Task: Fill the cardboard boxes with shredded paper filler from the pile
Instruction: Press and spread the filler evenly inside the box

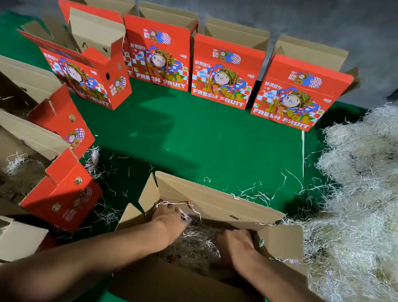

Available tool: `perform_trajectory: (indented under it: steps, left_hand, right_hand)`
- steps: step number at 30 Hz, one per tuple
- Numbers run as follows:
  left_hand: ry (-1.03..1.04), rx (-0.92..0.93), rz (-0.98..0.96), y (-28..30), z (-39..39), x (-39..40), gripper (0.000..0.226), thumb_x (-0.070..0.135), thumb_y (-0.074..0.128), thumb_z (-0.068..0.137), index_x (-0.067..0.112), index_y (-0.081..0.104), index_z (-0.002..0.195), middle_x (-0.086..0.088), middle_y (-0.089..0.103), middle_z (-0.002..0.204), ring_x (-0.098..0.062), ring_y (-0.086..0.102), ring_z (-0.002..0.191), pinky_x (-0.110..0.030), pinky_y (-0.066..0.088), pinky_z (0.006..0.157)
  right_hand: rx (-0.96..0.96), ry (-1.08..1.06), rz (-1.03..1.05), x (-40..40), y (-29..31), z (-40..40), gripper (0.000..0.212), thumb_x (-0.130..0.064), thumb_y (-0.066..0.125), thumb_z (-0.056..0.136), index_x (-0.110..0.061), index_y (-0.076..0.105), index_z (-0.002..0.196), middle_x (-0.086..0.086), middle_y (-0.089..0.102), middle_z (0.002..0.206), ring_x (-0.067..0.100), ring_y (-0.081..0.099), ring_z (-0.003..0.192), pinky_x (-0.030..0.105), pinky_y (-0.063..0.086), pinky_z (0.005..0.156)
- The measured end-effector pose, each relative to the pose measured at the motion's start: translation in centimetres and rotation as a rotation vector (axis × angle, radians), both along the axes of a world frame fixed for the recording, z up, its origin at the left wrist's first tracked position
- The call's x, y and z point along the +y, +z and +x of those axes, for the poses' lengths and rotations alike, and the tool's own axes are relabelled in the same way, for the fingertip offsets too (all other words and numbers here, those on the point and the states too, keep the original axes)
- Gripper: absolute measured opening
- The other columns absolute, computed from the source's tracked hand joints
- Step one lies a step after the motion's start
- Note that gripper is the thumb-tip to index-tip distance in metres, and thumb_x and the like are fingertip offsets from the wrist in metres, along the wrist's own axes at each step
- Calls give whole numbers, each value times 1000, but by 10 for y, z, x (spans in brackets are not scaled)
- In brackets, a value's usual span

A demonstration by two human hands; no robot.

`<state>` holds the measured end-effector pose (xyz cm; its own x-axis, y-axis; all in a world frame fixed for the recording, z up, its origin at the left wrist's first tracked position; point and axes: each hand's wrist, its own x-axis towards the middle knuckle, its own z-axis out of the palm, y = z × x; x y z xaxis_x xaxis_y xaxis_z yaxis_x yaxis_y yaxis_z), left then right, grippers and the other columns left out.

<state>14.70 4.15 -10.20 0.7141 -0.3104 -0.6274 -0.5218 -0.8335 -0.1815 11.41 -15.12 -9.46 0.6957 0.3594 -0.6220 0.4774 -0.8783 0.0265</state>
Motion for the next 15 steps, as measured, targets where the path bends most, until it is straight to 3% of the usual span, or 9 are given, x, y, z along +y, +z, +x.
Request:
perform_trajectory:
  steps: [1, 2, 4, 6, 7, 8, 10, 15]
  left_hand:
    - [40, -5, -89, 2, 0, -3, 41, 5, 57, 94, 14, 57, 134, -12, 57, 136, -31, 50, 129, -47, 41, 108]
    - [4, -5, -177, 4, 1, -7, 32, 3, 56, 93, 10, 64, 123, -12, 65, 120, -29, 60, 114, -44, 49, 100]
    - [39, 102, -237, 5, -2, -14, 22, 11, 52, 96, 6, 65, 113, -14, 66, 110, -29, 64, 101, -37, 50, 88]
    - [75, 224, -205, -5, -6, -18, 28, 26, 47, 101, 13, 62, 121, -10, 64, 121, -24, 61, 100, -30, 46, 82]
    - [26, 261, -157, -8, -8, -20, 30, 30, 47, 102, 16, 61, 124, -8, 63, 124, -21, 61, 98, -27, 45, 78]
    - [-57, 294, -93, -14, -8, -19, 30, 28, 50, 101, 14, 61, 126, -9, 63, 127, -22, 62, 100, -26, 45, 77]
    - [-20, 350, -8, -20, -6, -12, 34, 22, 56, 99, 7, 58, 130, -14, 59, 132, -29, 59, 115, -33, 46, 88]
    - [-46, 253, 184, -25, -8, 6, 44, 42, 47, 100, 10, 54, 130, -16, 55, 130, -34, 53, 119, -45, 45, 99]
  right_hand:
    - [24, -39, 127, 0, 8, -1, 31, -31, 47, 101, -14, 61, 80, 5, 61, 81, 13, 58, 73, 26, 39, 66]
    - [-97, -134, 208, 1, 6, 3, 31, -25, 47, 100, -14, 60, 74, 2, 59, 75, 11, 55, 68, 25, 40, 63]
    - [-45, -28, 231, 13, 12, 5, 23, -22, 48, 99, -13, 69, 96, 9, 68, 94, 21, 65, 88, 28, 48, 74]
    - [122, 68, 163, 31, 5, 2, 31, -21, 43, 102, -9, 65, 120, 14, 66, 119, 30, 62, 110, 37, 51, 89]
    - [134, 141, 135, 36, 4, -3, 32, -19, 42, 103, -5, 64, 123, 17, 65, 121, 33, 62, 112, 41, 51, 91]
    - [126, 162, 122, 38, 1, -7, 32, -18, 42, 104, -2, 63, 122, 19, 65, 120, 36, 63, 110, 44, 53, 90]
    - [190, 117, 33, 33, -5, -12, 31, -18, 43, 104, -2, 61, 123, 20, 64, 119, 38, 63, 109, 49, 54, 90]
    - [123, 162, -270, 12, -18, -12, 39, -32, 47, 103, -7, 56, 131, 19, 58, 131, 38, 57, 118, 49, 49, 90]
